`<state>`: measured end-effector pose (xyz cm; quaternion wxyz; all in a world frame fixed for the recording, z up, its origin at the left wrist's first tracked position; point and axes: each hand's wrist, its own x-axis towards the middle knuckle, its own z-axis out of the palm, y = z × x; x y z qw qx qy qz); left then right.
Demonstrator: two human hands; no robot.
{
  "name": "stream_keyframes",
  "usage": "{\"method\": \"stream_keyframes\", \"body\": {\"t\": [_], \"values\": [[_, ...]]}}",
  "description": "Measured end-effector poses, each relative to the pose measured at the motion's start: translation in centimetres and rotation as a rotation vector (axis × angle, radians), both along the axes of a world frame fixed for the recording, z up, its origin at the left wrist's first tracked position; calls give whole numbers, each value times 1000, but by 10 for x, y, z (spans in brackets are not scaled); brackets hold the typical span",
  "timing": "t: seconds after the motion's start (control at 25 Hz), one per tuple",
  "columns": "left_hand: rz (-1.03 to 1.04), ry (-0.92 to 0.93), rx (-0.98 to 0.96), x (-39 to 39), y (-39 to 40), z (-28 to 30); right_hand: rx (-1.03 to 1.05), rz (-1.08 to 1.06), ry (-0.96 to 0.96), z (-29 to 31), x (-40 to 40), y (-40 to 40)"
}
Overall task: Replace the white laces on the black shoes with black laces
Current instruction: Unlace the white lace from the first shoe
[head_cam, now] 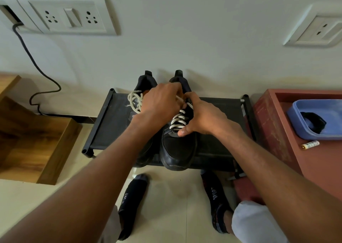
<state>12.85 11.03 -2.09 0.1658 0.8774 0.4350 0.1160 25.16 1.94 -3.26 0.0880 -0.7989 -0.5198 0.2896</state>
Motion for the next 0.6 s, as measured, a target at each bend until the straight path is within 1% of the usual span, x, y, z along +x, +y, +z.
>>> {"method": "stream_keyframes", "body": {"t": [0.04, 0.08, 0.16, 0.2, 0.24, 0.28, 0.36, 0.4, 0.44, 0.48, 0.52, 0.6], "values": [[-19, 45, 34, -1, 0, -2, 2, 6, 1, 0, -1, 0], [-24, 32, 55, -2, 1, -4, 5, 11, 5, 1, -2, 0], [-5, -39, 58, -3, 0, -3, 9, 11, 8, 1, -2, 0], [34, -94, 19, -4, 1, -1, 10, 7, 6, 1, -2, 0], [97, -194, -48, -5, 3, 1, 8, 0, 2, 1, -2, 0], [178, -340, -138, -7, 7, 6, 4, -4, 0, 1, -2, 0], [327, -738, -380, -11, 14, 17, -5, -7, 16, 1, -1, 0], [359, -920, -521, -12, 18, 21, -9, -8, 29, 2, 0, 0], [351, -1002, -616, -13, 18, 23, -13, -8, 39, 2, 1, 0], [320, -962, -621, -12, 17, 23, -11, -5, 45, 1, 1, 0], [264, -805, -532, -11, 17, 19, -7, 1, 50, 1, 1, 0], [77, -360, -253, -8, 15, 2, 8, 11, 58, 1, 1, 0]]}}
